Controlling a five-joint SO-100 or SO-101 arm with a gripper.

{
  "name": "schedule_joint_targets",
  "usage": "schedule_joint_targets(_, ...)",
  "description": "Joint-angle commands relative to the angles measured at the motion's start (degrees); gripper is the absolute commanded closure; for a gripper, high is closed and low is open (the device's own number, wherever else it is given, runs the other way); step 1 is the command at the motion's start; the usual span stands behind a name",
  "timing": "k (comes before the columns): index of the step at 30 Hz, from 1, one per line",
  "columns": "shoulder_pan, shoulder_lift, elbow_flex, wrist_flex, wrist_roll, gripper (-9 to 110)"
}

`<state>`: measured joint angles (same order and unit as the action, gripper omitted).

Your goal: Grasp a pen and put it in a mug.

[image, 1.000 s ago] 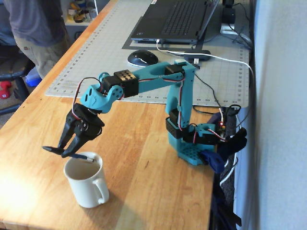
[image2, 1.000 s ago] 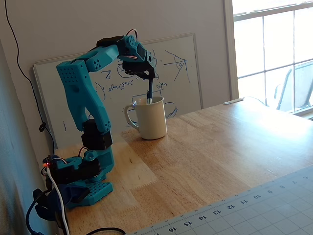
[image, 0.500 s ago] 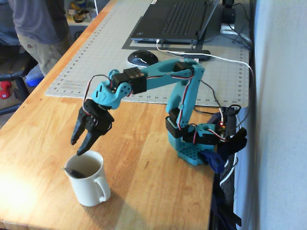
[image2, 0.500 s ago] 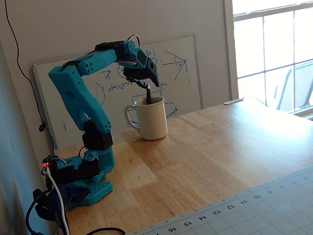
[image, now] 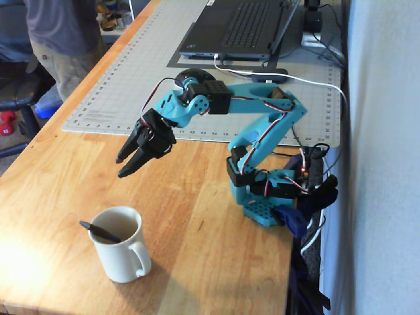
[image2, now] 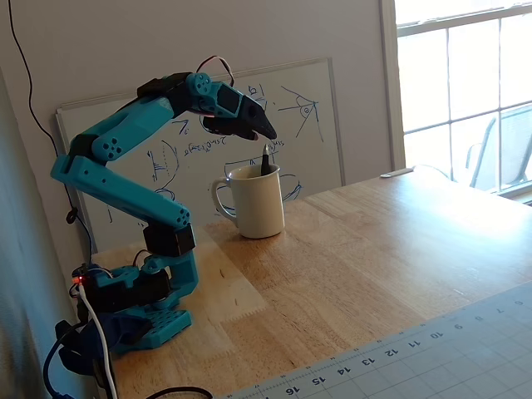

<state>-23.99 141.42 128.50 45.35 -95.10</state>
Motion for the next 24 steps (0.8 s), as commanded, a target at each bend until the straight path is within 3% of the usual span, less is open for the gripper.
schedule_joint_targets(1,1.8,9.2,2.5,-1.0,15.7,85)
schedule_joint_targets(13,18.5,33.6,22.0,-0.2,69.2,85)
schedule_joint_targets(18,23.6,40.0,31.0,-0.1,79.5,92)
schedule_joint_targets(24,26.1,44.9,38.5,0.1,81.4,102)
